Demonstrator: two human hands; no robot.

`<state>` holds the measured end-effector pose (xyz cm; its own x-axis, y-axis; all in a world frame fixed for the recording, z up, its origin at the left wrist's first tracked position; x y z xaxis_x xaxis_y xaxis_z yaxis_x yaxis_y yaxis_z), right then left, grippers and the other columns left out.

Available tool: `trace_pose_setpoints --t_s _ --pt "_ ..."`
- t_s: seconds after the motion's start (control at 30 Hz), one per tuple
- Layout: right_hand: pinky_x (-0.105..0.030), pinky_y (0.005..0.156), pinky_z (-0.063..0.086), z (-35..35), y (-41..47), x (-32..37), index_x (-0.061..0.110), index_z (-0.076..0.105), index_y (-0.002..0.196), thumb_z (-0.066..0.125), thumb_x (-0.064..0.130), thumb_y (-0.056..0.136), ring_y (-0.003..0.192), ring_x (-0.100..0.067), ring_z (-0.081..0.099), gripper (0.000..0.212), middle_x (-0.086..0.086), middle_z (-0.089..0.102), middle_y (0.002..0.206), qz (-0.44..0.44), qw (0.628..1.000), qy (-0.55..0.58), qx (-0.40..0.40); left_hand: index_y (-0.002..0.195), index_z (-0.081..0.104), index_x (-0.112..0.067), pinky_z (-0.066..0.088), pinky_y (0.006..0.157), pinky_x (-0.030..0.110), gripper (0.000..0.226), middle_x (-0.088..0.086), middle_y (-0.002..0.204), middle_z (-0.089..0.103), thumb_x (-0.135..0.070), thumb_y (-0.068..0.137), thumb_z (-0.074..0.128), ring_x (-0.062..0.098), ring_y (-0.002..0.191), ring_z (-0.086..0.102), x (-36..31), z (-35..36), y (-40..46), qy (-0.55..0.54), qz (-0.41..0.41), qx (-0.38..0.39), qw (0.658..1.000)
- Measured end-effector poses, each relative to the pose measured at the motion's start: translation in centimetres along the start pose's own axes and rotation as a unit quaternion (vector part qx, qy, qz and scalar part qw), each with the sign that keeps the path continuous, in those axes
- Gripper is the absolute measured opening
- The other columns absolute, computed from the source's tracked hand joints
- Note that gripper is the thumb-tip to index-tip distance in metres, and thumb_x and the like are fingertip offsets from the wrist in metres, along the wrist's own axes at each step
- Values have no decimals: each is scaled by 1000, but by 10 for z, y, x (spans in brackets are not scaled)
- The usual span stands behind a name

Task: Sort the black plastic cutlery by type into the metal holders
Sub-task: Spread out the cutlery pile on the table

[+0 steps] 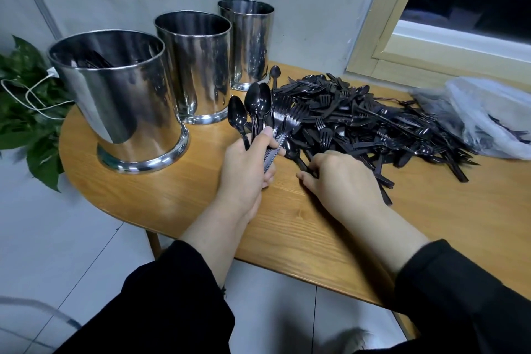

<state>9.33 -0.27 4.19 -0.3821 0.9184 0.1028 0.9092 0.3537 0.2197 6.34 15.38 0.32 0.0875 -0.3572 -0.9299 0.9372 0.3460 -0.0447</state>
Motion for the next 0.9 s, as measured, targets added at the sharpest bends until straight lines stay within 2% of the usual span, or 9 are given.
trace_pose_setpoints --t_s 0.07,0.2,0.27,0.33,0.47,0.6,0.67,0.77,0.9 --pt "-32 65 41 0 2 0 20 67 95 60 49 94 91 -27 63 30 3 63 96 8 1000 -1 -2 83 58 -13 25 43 24 27 14 85 63 -29 105 57 13 46 36 1 0 0 3 1 0 1000" --pt "-33 64 45 -3 3 -11 19 71 92 63 48 93 87 -31 64 29 0 60 82 36 999 28 -6 84 58 -12 25 44 25 27 10 83 67 -29 105 56 13 47 37 1 0 0 1 2 3 1000" --pt "-34 68 50 -4 2 -17 19 72 93 66 47 92 87 -31 65 29 -2 65 84 43 997 62 -10 84 59 -13 25 44 25 27 8 82 68 -30 105 56 12 47 38 2 0 1 4 3 5 1000" --pt "-33 68 46 -7 0 -22 19 72 94 69 47 90 85 -28 63 28 -3 67 84 61 993 99 -11 84 59 -13 25 45 26 27 8 83 68 -30 105 57 12 47 38 2 0 2 6 3 7 1000" --pt "-28 55 39 -12 -3 -35 21 64 78 71 42 90 65 -15 60 25 3 66 68 109 975 191 -10 85 60 -12 25 45 27 27 10 84 68 -31 104 57 12 47 39 2 0 2 4 3 6 1000" --pt "-18 48 35 -36 -13 -35 23 60 73 67 37 95 47 -4 50 27 6 59 57 116 944 300 -77 86 61 -13 27 45 26 27 9 85 69 -32 105 57 12 48 39 3 -1 2 14 1 4 1000" --pt "-16 49 35 -49 -15 -21 24 61 75 64 35 96 48 -4 48 24 8 57 56 91 933 335 -95 87 61 -13 27 45 26 26 10 86 69 -32 105 56 13 48 40 4 0 2 15 -7 3 1000" --pt "-20 53 40 -50 -11 3 26 66 86 62 32 98 55 -9 53 14 6 63 64 65 930 357 -64 87 61 -12 25 45 27 26 12 85 67 -29 106 54 13 47 39 4 1 2 2 -14 -2 1000" --pt "-23 67 48 -34 -3 26 26 72 103 64 29 97 74 -6 63 11 9 70 84 66 930 359 -34 83 60 -12 23 44 27 28 5 64 52 -28 106 54 14 45 38 4 0 0 -13 -19 -8 1000"
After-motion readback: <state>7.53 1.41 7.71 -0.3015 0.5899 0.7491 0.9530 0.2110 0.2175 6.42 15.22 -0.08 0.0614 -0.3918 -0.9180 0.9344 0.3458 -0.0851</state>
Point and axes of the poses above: each hand's wrist, its own y-axis towards the middle knuckle, its own z-axis out of the palm, x = y × z, the point moved 9 cm from there along y, towards the middle knuckle
